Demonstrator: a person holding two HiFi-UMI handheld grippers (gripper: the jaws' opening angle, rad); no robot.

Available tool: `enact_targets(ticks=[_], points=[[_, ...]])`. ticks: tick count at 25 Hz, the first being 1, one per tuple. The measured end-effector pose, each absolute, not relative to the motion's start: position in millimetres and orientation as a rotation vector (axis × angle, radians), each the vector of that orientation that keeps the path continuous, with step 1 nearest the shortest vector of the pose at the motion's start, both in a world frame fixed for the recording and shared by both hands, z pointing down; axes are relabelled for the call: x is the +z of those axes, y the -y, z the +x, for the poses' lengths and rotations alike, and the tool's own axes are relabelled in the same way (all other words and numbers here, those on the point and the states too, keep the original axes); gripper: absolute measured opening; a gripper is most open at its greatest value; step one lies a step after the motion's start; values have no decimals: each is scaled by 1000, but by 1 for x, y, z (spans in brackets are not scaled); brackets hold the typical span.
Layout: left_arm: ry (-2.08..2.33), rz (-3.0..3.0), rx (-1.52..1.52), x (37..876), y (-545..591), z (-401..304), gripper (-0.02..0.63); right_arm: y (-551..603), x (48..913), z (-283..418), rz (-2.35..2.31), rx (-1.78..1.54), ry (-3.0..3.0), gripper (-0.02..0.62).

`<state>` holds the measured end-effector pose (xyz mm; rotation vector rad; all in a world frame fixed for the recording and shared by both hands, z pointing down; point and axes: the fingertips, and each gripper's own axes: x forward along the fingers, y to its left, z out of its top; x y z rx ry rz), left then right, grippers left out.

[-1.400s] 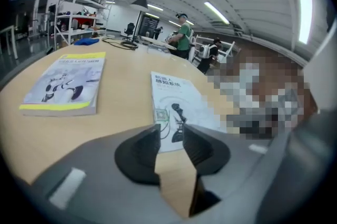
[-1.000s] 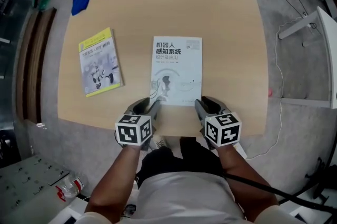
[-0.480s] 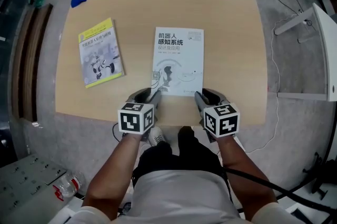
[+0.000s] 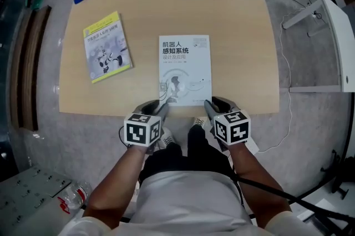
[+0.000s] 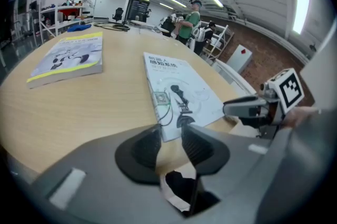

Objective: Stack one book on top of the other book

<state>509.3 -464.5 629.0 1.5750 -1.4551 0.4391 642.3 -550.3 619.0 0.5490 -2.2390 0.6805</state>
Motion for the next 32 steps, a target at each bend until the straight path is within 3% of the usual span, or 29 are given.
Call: enact_targets(ticks=[25, 32], points=[[1344, 1641, 539, 633, 383, 541, 104, 469, 620, 675, 571, 699, 2208, 94], [1336, 1537, 283, 635, 386, 533, 141, 485, 623, 679, 646, 974, 2265, 120]])
